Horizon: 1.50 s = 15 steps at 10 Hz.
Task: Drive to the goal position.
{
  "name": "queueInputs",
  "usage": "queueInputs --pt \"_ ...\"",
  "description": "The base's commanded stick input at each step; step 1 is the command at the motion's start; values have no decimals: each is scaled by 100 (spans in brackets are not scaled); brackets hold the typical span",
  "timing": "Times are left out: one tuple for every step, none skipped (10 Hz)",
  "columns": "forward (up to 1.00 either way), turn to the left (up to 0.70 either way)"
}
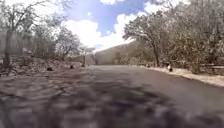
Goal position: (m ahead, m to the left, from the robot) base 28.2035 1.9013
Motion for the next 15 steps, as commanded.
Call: queueInputs --pt "70 0" --pt "70 0" --pt "70 0" --pt "70 0" --pt "70 0" --pt "70 0" --pt "70 0" --pt "70 0" --pt "70 0" --pt "70 0" --pt "70 0" --pt "70 0" --pt "70 0" --pt "70 0" --pt "70 0"
